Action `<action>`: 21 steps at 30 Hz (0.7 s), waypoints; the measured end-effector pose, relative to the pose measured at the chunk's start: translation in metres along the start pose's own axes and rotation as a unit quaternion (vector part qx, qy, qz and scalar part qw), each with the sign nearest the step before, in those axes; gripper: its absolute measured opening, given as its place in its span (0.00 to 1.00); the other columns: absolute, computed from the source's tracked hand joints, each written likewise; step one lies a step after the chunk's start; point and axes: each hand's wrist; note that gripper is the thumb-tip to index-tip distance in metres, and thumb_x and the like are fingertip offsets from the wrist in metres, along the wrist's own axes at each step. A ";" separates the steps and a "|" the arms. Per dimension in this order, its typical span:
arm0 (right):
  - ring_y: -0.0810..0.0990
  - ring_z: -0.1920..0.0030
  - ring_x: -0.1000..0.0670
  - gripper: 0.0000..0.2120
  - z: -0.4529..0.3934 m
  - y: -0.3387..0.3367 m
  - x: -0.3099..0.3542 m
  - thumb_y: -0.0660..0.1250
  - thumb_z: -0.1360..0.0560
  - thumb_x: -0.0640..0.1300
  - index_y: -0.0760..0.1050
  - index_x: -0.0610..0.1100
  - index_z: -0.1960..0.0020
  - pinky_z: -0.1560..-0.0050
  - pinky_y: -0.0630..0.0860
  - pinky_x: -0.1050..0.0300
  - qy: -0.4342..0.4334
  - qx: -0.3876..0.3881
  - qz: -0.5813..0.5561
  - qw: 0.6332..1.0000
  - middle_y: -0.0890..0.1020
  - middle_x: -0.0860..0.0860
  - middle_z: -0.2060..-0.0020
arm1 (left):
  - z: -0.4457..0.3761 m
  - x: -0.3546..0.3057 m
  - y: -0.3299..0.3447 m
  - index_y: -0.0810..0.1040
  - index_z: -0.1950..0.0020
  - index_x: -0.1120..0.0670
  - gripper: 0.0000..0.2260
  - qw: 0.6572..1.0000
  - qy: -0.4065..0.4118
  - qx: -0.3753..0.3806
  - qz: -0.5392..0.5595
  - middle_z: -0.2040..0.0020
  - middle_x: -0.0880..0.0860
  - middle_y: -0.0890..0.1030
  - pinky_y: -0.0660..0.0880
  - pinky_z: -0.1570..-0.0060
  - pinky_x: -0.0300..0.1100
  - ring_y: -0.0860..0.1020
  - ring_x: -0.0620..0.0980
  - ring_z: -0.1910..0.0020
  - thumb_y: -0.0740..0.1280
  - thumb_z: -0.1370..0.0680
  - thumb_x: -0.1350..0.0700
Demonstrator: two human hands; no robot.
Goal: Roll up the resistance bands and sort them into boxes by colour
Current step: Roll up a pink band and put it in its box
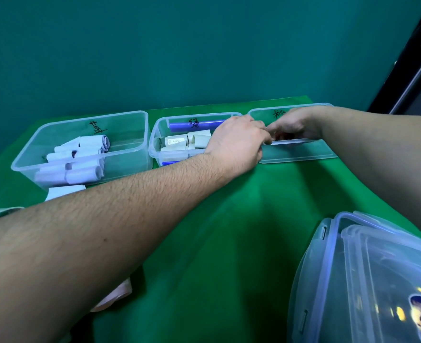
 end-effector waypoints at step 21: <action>0.67 0.72 0.50 0.12 0.001 -0.002 0.005 0.75 0.30 0.50 0.77 0.44 0.66 0.70 0.64 0.60 0.003 -0.120 0.004 0.993 0.80 0.50 0.68 | -0.002 0.001 0.001 0.79 0.35 0.47 0.16 1.000 0.008 -0.009 0.003 0.41 0.48 0.80 0.67 0.37 0.46 0.75 0.53 0.41 0.61 0.20 0.56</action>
Point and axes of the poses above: each hand's wrist, its own z-axis away from the middle knuckle, its own y-axis out of the palm, x = y × z
